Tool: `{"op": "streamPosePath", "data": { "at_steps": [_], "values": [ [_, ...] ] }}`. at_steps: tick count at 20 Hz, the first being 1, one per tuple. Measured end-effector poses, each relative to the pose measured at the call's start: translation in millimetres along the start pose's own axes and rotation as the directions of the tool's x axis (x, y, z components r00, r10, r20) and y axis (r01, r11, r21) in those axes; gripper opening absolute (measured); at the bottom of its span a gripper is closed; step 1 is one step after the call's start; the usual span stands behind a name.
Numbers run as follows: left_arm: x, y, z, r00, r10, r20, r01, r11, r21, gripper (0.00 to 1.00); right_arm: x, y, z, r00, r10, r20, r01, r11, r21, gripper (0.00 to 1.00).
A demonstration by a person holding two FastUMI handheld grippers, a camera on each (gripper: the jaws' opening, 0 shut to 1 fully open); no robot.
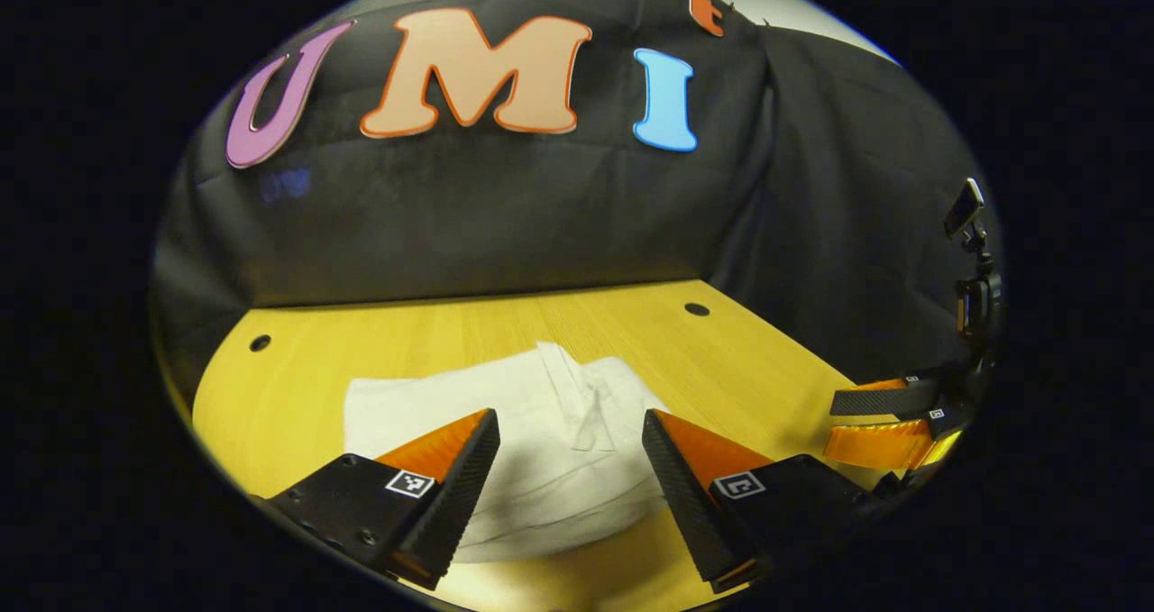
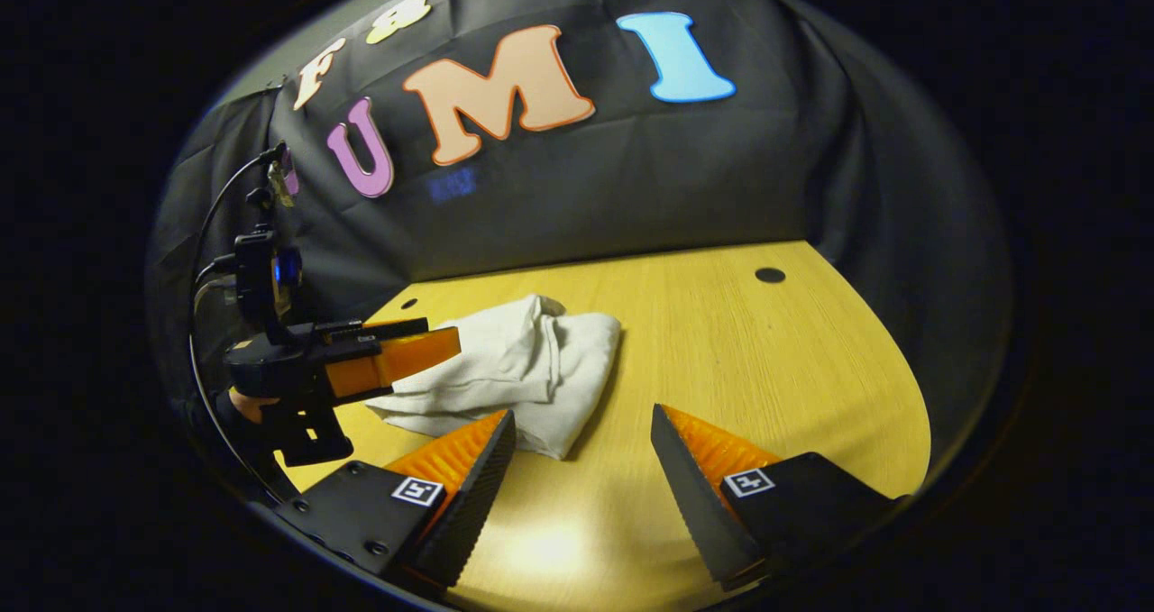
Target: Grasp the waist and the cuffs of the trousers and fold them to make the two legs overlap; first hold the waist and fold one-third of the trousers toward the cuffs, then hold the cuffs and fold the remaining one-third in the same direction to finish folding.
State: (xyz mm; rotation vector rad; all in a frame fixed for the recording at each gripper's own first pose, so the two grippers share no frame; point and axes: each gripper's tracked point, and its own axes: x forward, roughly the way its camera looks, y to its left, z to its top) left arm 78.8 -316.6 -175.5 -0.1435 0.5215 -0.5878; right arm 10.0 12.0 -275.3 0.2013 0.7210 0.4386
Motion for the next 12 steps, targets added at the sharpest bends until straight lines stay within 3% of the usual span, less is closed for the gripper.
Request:
{"op": "streamPosePath", "data": {
  "at_steps": [6,9,12],
  "values": [
    [-76.1,59.4,44.5,0.980,0.137,0.147,-0.142,0.989,0.030,0.95,-10.3,56.3,47.5,0.991,0.009,0.132,-0.001,0.998,-0.059,0.96],
    [-117.1,106.5,68.1,0.937,0.264,0.229,-0.282,0.958,0.048,0.95,-12.6,76.4,76.5,0.974,-0.012,0.227,0.036,0.994,-0.100,0.96],
    [-150.9,135.8,91.0,0.892,0.334,0.303,-0.372,0.925,0.074,0.94,-20.5,96.1,100.9,0.953,-0.029,0.300,0.065,0.992,-0.110,0.96]
  ]
}}
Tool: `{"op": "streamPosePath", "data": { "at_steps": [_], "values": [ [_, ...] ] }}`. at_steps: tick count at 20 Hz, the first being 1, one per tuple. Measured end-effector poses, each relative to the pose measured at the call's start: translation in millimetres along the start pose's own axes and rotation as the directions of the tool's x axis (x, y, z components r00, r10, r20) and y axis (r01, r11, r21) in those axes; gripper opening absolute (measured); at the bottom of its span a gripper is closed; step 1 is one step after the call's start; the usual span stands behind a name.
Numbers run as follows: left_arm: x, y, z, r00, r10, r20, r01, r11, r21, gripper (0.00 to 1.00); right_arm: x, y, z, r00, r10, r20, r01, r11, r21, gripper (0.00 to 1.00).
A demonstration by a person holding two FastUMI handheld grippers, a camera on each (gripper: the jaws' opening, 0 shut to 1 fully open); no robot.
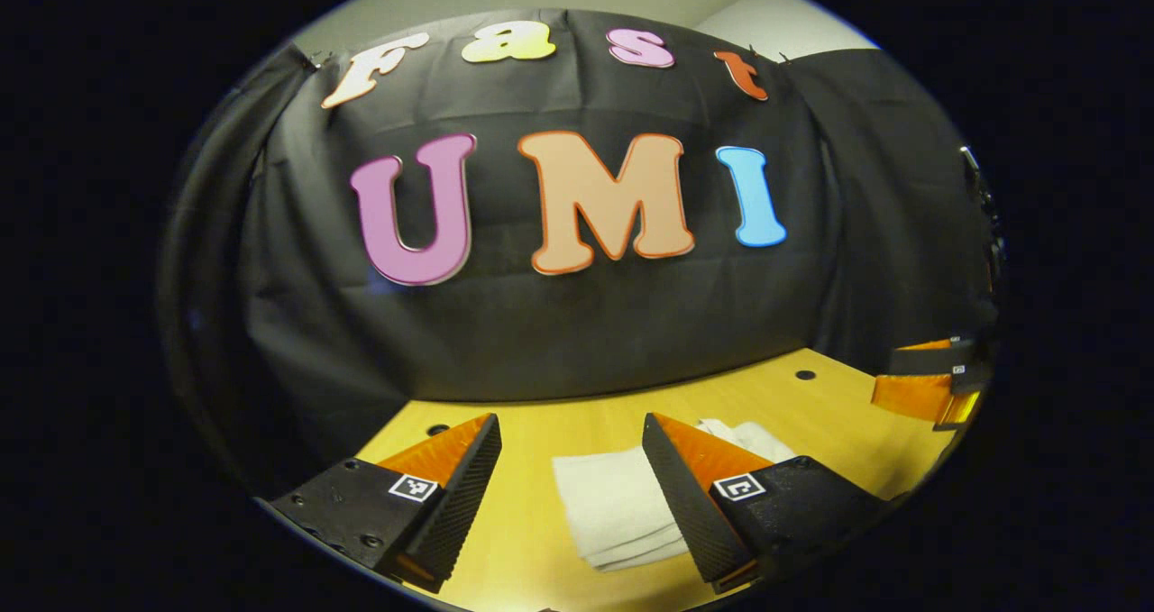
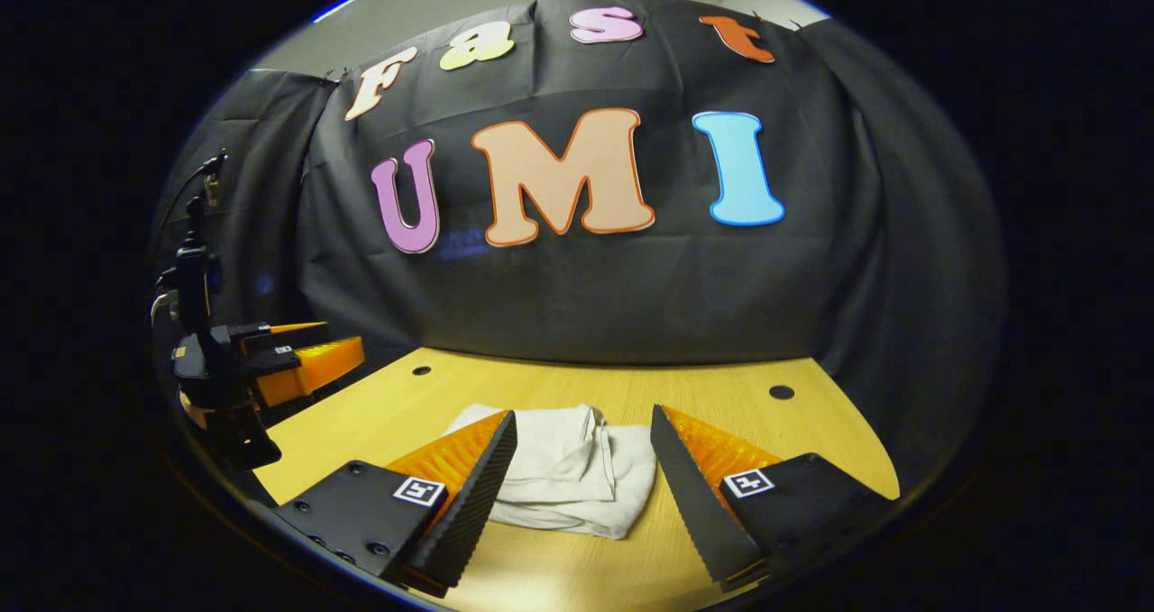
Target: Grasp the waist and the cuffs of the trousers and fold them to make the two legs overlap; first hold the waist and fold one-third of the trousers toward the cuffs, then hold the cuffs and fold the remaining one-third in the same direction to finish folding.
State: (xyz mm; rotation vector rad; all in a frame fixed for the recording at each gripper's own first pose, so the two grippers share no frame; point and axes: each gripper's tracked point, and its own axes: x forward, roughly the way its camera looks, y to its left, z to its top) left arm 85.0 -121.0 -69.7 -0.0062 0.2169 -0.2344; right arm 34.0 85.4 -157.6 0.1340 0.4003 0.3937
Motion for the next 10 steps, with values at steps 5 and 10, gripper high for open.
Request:
{"op": "streamPosePath", "data": {
  "at_steps": [5,10],
  "values": [
    [-11.8,28.3,26.2,0.998,0.030,0.059,-0.030,1.000,0.006,0.94,-6.2,16.6,48.5,0.990,-0.048,0.135,0.044,0.999,0.028,0.96],
    [-14.0,35.1,30.8,0.997,0.021,0.069,-0.019,1.000,-0.021,0.94,-10.5,34.5,56.4,0.985,-0.041,0.166,0.040,0.999,0.011,0.96]
  ]
}}
